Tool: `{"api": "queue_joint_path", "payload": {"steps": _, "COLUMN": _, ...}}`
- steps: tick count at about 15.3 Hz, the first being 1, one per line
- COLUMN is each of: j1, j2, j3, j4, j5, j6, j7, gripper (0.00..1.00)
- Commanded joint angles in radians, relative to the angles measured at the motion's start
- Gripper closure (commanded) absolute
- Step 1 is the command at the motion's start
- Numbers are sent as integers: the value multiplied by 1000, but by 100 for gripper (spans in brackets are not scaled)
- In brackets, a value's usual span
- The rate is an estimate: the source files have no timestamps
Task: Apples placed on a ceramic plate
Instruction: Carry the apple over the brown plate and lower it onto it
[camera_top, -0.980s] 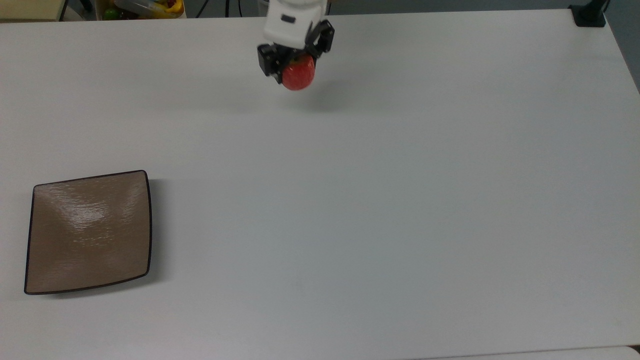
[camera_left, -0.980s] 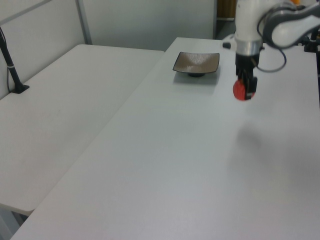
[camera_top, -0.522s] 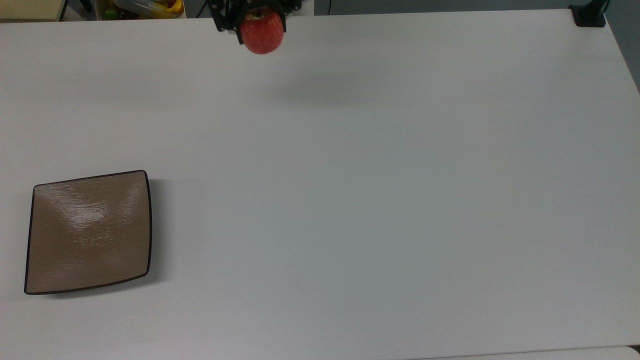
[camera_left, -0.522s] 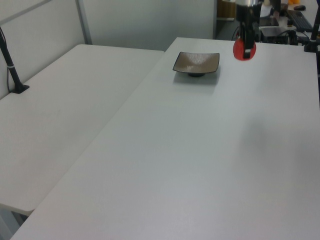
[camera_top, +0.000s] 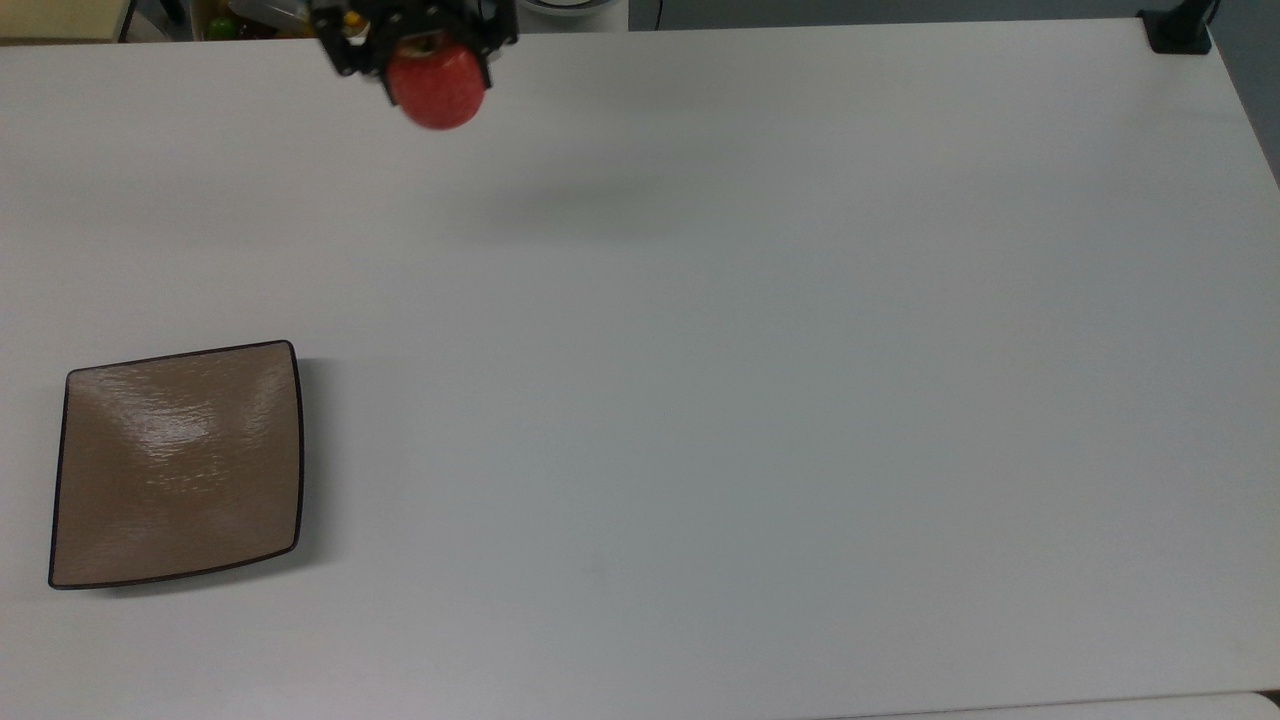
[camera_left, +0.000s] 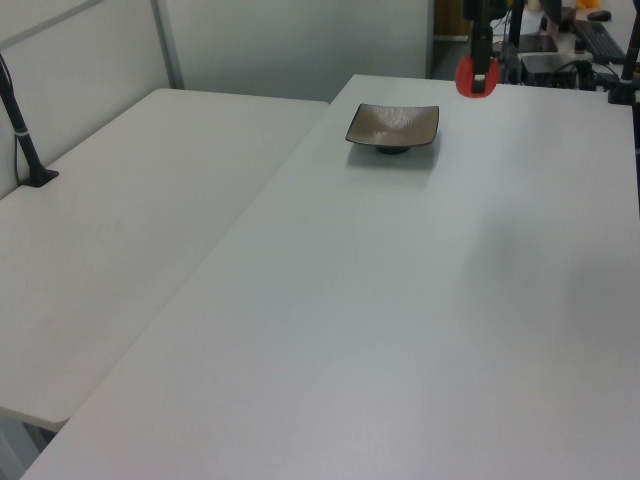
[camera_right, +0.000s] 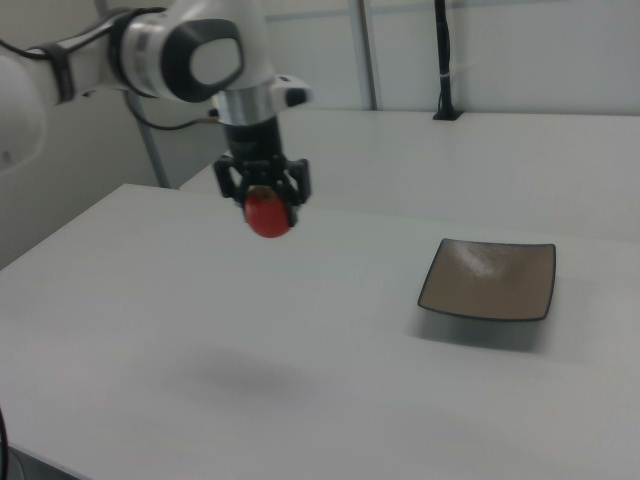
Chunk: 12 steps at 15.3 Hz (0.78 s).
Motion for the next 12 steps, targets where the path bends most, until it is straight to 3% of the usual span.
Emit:
{"api": "queue_joint_path", "payload": {"steps": 1, "j1": -59, "j2": 182, "j3": -46, "j4": 201, "j5": 76, "j6": -19, "j7": 2, "gripper": 98}}
{"api": "queue_joint_path", "payload": {"steps": 3, "j1": -90, "j2": 263, "j3": -46, "j4": 278, "j5": 76, "j6": 57, "j7": 7, "gripper": 98}}
{"api": "queue_joint_path", "payload": {"steps": 8, "j1": -151, "j2": 418, "j3": -44, "j4": 283, "j5": 76, "j6": 456, "j7": 13, "gripper": 95}}
{"api": "queue_joint_path", "payload": {"steps": 12, "j1": -167, "j2": 520, "j3": -46, "j4": 286, "j5": 76, "j6": 668, "j7": 42, "gripper": 92}}
